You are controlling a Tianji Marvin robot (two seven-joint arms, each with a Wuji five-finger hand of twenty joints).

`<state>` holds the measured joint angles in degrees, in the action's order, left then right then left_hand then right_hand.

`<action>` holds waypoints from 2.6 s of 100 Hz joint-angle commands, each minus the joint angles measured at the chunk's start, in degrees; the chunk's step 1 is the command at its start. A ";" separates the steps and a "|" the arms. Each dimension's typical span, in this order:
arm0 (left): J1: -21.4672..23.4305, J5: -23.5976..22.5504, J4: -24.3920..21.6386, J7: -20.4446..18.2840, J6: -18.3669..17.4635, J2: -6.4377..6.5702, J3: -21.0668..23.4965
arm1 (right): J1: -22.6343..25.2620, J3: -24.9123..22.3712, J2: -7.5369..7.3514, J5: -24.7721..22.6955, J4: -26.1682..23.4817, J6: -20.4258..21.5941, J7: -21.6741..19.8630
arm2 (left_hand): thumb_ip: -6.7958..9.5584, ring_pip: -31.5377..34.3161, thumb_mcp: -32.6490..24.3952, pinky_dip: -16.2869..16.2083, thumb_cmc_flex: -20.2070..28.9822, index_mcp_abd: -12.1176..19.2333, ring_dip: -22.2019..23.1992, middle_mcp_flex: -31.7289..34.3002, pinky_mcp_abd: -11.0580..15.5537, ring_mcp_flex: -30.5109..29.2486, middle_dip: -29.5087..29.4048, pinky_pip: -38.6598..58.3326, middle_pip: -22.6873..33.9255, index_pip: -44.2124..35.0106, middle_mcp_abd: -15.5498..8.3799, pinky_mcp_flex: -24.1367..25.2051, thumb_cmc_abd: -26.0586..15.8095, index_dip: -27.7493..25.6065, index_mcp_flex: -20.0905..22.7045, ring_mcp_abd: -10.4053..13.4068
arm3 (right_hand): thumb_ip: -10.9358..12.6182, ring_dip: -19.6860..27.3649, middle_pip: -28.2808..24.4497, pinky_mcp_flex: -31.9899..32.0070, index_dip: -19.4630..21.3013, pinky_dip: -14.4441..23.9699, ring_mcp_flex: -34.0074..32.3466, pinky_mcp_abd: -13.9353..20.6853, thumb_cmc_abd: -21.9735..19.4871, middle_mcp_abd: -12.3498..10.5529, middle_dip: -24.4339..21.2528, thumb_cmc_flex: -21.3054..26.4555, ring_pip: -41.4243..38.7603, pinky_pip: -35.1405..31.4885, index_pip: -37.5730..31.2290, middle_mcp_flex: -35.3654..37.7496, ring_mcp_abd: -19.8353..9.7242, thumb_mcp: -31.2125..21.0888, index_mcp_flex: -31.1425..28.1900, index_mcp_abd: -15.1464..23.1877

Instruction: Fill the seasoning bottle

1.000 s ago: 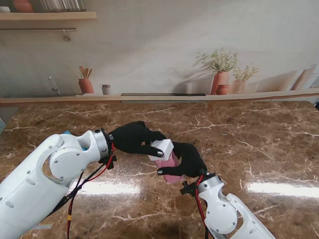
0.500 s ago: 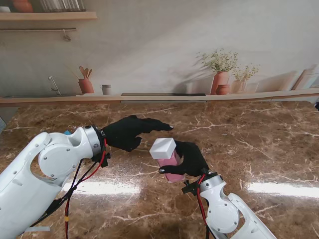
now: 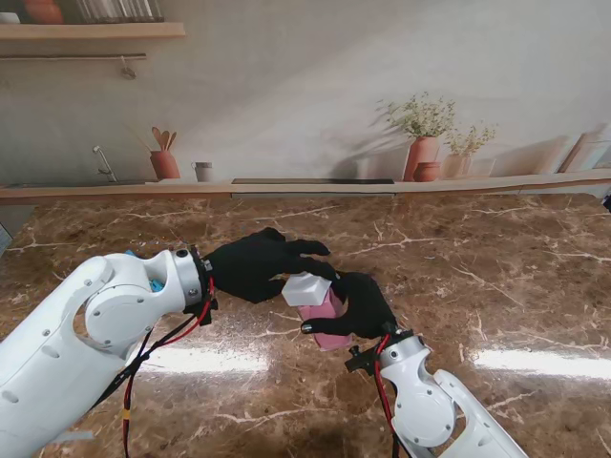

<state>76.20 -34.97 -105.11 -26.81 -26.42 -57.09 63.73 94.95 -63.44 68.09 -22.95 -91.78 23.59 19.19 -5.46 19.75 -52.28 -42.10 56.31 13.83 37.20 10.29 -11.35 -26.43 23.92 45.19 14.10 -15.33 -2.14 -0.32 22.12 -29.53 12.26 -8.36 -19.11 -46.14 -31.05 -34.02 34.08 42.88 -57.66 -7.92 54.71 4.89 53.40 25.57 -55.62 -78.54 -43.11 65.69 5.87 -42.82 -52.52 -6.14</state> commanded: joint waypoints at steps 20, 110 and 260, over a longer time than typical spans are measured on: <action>0.90 -1.13 -0.06 1.97 1.61 -0.56 -0.04 | 0.06 0.13 0.28 0.42 -0.20 -0.46 -0.46 | -1.45 4.81 12.11 -1.61 -17.40 -8.61 5.82 9.94 3.08 -6.39 5.31 4.19 11.56 -21.26 -4.65 -1.45 -8.17 -2.73 5.66 3.18 | 4.43 -1.82 -6.48 -0.44 2.93 1.68 -3.91 1.67 -12.62 -11.00 1.92 14.45 -4.16 -2.21 -9.93 3.29 -7.87 -29.01 -5.44 23.77; 2.28 1.92 -1.44 0.16 3.04 -0.35 2.21 | 0.22 0.03 0.31 0.42 -0.06 -0.25 -0.27 | 1.77 -5.20 -13.09 1.32 9.01 2.90 -5.72 -2.26 1.45 4.33 -7.40 -5.94 -9.13 14.60 2.33 3.55 3.22 11.09 -1.72 -0.31 | 4.43 -1.85 -6.48 -0.43 2.64 1.68 -3.88 1.70 -12.74 -11.00 1.93 14.52 -4.17 -2.20 -10.16 3.34 -7.86 -29.03 -5.50 23.69; 0.99 -0.72 1.97 11.22 12.11 -3.20 -3.69 | -0.01 0.40 0.47 -0.26 0.01 -0.45 0.68 | -4.34 22.68 15.60 -4.65 -20.17 -13.47 7.23 60.50 -2.67 -37.79 8.23 25.71 21.48 -43.69 5.62 -17.44 -1.51 5.76 39.65 -1.21 | 4.41 -1.83 -6.49 -0.36 2.09 1.71 -3.91 1.70 -13.01 -11.04 1.94 14.66 -4.19 -2.23 -9.99 3.32 -7.87 -28.72 -5.35 23.63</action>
<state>76.44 -35.46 -103.12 -15.70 -15.06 -59.80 60.13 94.81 -63.05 68.24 -23.22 -91.41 22.92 20.42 -10.32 40.07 -21.89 -45.59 27.46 -9.34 44.84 64.95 -12.58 -61.01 30.97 67.58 31.34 -46.42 4.58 -16.74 29.86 -24.17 42.37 -10.28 -19.11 -46.20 -31.06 -34.04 33.17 42.88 -58.03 -7.90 54.01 4.84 53.42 25.58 -55.87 -78.54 -43.10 65.68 5.84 -42.81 -52.35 -6.23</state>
